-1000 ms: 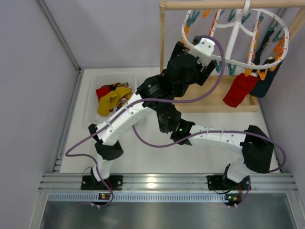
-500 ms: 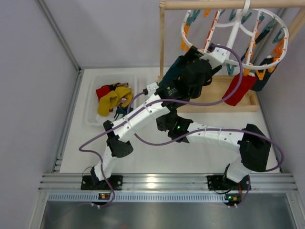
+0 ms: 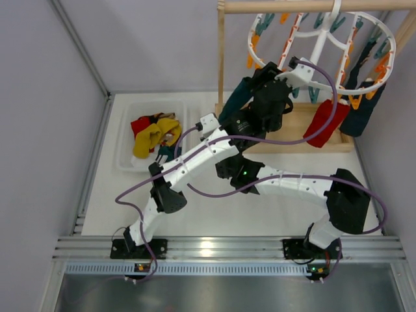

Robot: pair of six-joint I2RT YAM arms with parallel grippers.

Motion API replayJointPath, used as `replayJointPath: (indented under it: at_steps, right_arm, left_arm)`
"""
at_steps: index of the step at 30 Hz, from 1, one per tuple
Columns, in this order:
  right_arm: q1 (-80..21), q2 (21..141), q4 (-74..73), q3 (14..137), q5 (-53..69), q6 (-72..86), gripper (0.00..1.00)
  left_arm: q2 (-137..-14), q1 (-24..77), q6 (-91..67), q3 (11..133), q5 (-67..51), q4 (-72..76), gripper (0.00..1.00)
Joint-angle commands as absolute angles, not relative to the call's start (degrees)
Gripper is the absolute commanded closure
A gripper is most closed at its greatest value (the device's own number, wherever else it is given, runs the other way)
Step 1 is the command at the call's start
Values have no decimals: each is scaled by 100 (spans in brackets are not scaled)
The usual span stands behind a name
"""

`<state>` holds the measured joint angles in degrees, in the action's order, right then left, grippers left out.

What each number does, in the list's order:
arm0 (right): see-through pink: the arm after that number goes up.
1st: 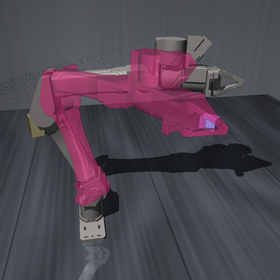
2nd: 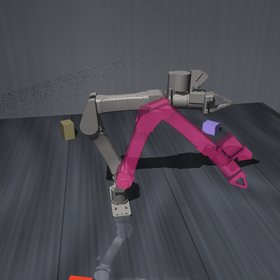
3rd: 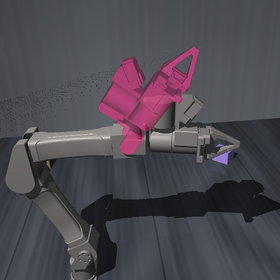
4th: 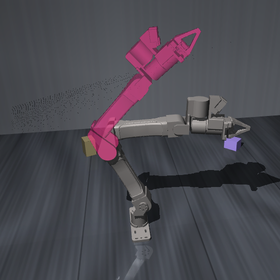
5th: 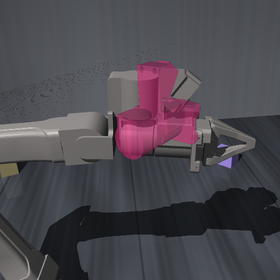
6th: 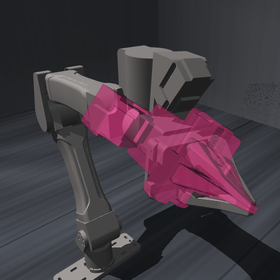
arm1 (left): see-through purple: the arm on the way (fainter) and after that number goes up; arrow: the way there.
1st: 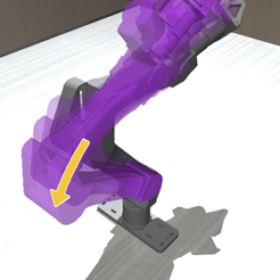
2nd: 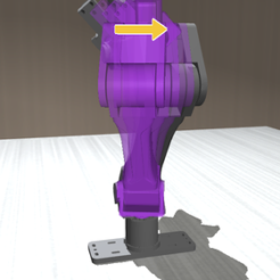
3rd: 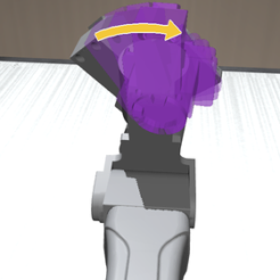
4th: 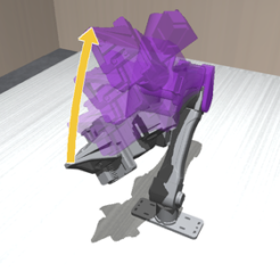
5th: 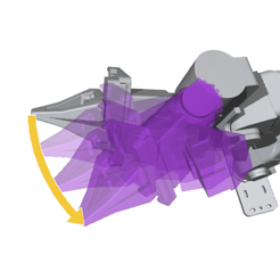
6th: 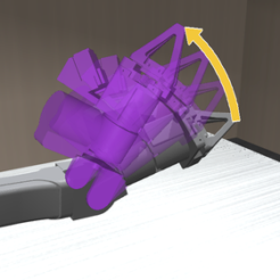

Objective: Remove the socks clipped to the hanger

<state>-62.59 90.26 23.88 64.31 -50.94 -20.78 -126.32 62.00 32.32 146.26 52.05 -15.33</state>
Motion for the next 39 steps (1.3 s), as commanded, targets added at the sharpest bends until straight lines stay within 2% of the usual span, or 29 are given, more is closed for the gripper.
replayJointPath:
  at_steps: [1, 6, 7, 10, 11, 12, 19, 23, 24, 25, 28, 34, 37, 38, 39]
  right_arm:
    - [-6372, 8710, 2338, 6399, -4597, -1899, 100]
    - [-6372, 8534, 2338, 6196, -4439, -1776, 100]
    - [-6372, 8491, 2338, 6170, -4412, -1758, 100]
    - [-6372, 8420, 2338, 6082, -4351, -1705, 100]
    - [-6372, 8394, 2338, 6047, -4333, -1696, 100]
    - [-6372, 8385, 2347, 6029, -4324, -1679, 100]
    - [-6372, 8271, 2364, 5845, -4289, -1600, 100]
    - [-6372, 8174, 2355, 5652, -4263, -1503, 100]
    - [-6372, 8139, 2355, 5582, -4237, -1425, 100]
    - [-6363, 8043, 2329, 5442, -4228, -1363, 100]
    - [-6372, 7709, 2241, 4995, -4105, -1021, 100]
    - [-6398, 6909, 2189, 4010, -3832, -379, 100]
    - [-6390, 6645, 2005, 3771, -3552, -194, 100]
    - [-6372, 6610, 1899, 3727, -3377, -141, 100]
    - [-6363, 6601, 1846, 3709, -3297, -97, 100]
  left_arm:
    - [-12867, 6117, 3419, 14722, 5291, -949, 42]
    - [-12920, 6021, 3384, 14713, 5221, -905, 48]
    - [-12929, 5994, 3366, 14722, 5195, -897, 55]
    - [-12920, 5968, 3288, 14713, 5142, -888, 61]
    - [-12920, 5959, 3278, 14713, 5124, -888, 69]
    - [-12920, 5950, 3261, 14704, 5124, -888, 72]
    - [-12771, 5941, 2989, 14467, 5019, -896, 82]
    - [-12491, 5950, 2795, 14257, 5062, -905, 83]
    - [-12394, 5950, 2743, 14169, 5045, -905, 81]
    - [-12288, 5941, 2612, 13933, 5019, -905, 70]
    - [-11805, 5950, 2242, 13431, 4861, -905, 48]
    - [-11286, 5959, 1837, 13008, 4790, -931, 29]
    - [-10996, 5977, 1679, 12728, 4939, -949, 13]
    - [-10760, 5977, 1644, 12605, 5061, -949, 5]
    - [-10627, 5977, 1539, 12325, 5123, -941, 3]
